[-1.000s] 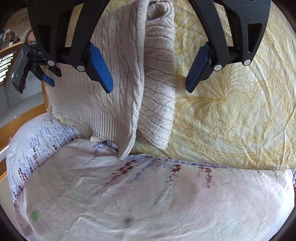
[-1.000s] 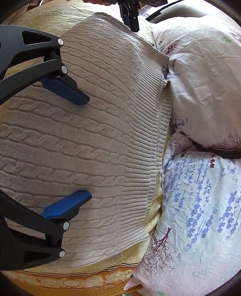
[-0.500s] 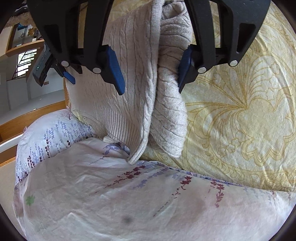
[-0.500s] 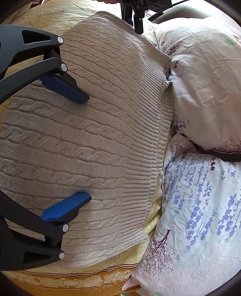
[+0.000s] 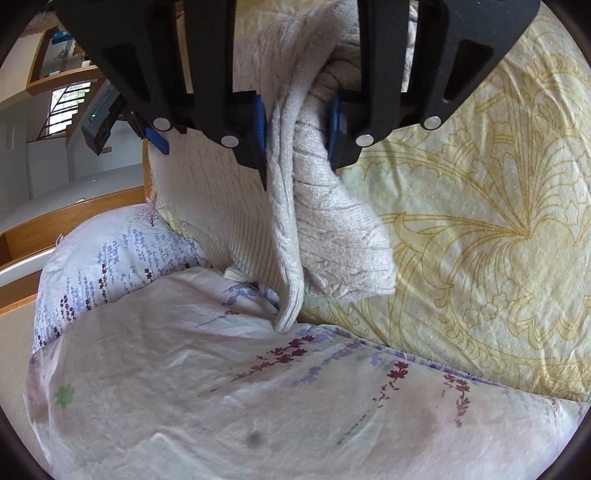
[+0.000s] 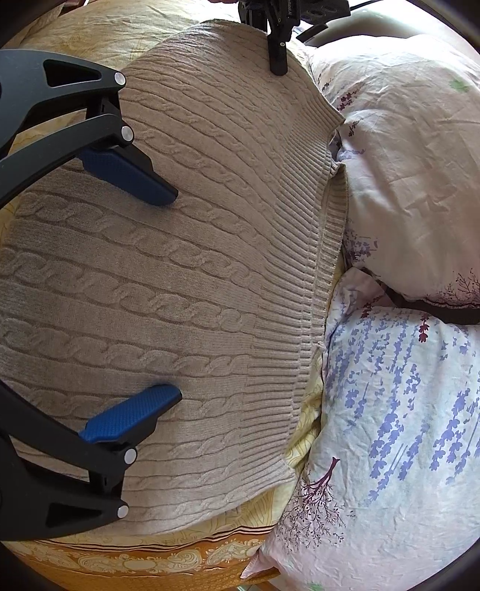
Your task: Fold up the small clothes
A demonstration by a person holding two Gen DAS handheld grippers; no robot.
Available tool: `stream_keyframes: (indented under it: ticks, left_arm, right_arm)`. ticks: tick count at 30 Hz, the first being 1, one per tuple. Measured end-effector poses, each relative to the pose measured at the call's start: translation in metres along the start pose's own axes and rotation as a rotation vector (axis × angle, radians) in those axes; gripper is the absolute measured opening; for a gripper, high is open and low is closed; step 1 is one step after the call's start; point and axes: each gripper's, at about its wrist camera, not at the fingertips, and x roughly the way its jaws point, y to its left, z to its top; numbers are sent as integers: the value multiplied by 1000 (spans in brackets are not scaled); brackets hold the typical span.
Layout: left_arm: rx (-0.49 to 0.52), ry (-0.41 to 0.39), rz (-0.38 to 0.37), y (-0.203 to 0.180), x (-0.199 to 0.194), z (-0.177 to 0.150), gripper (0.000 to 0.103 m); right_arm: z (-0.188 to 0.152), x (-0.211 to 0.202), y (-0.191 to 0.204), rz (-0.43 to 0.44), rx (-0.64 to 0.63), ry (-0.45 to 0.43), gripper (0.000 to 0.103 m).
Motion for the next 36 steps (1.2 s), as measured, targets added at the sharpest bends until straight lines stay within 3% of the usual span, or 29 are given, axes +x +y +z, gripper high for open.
stream_keyframes:
  ticks: [9, 17, 20, 22, 25, 31, 33, 35, 36]
  left_arm:
    - [19, -30, -159, -44, -4, -4, 23]
    - [-43, 14, -395, -90, 23, -11, 23]
    - [-62, 29, -436, -101, 37, -13, 20]
    - [-83, 36, -496, -107, 43, -13, 8]
    - [-29, 42, -490, -124, 49, -12, 0]
    - [-31, 74, -446, -120, 60, -20, 1]
    - [-37, 52, -422, -111, 52, -24, 9]
    - [-16, 15, -361, -104, 39, -28, 39]
    - [4, -8, -313, -102, 31, -30, 45]
  right_arm:
    - [0, 0, 0, 0, 1, 0, 100]
    - [0, -1, -3, 34, 9, -1, 100]
    - [-2, -8, -15, 107, 56, -15, 100]
    - [-4, -11, -24, 143, 93, -24, 100]
    - [-5, -14, -31, 188, 133, -29, 100]
    - [-1, -13, -55, 511, 378, -5, 100]
    - [2, -10, -61, 608, 459, 9, 97]
    - [7, -3, -63, 684, 520, 39, 87]
    - [9, 0, -61, 702, 545, 60, 83]
